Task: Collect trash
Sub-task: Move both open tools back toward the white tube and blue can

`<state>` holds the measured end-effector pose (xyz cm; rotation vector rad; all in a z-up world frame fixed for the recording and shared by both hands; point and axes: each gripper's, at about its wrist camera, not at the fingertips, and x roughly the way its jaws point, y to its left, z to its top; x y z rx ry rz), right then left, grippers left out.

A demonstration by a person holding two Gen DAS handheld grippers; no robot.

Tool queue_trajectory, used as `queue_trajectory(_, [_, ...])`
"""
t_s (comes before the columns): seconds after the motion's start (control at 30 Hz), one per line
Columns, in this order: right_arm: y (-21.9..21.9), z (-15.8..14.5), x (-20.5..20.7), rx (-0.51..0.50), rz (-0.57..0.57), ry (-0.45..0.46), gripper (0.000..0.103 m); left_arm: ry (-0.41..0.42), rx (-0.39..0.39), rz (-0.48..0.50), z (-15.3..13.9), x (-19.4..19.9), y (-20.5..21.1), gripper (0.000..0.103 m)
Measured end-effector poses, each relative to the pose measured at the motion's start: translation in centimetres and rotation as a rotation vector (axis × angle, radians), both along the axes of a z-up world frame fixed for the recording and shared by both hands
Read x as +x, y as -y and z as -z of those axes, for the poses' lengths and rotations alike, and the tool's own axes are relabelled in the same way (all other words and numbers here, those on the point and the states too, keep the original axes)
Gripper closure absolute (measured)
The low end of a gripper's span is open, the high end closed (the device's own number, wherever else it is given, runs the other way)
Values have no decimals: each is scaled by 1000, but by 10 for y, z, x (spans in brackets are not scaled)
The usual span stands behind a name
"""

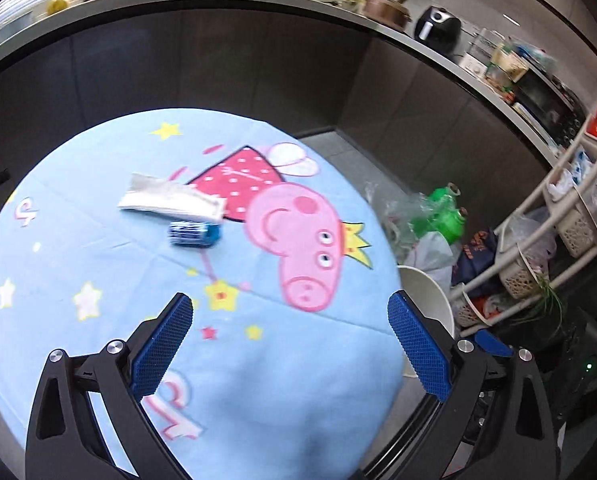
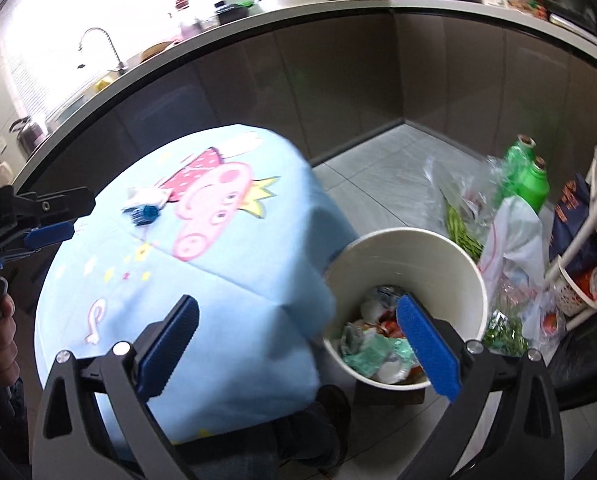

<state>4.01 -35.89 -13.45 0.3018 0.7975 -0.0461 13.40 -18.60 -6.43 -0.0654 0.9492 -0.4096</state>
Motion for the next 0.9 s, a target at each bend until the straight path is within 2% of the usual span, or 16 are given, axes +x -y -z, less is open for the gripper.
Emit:
queue_trajectory(0.37, [-76,-19,35,-66,-159,5,4,16,-16,-112,-2,6,-77,9])
queue_trajectory(0.67, [-134,-15,75,-101,-303,-34,4,3,-25,-198,6,17,-132,9])
queue_trajectory(0.77, [-150,-13,91,-109,-350,-43,6,6,-24,-238,9,21,-151,9])
queue_trajectory(0.9, [-170,-10,115,-111,-396,-56,15,5,-19,-284,14,25,-176,9])
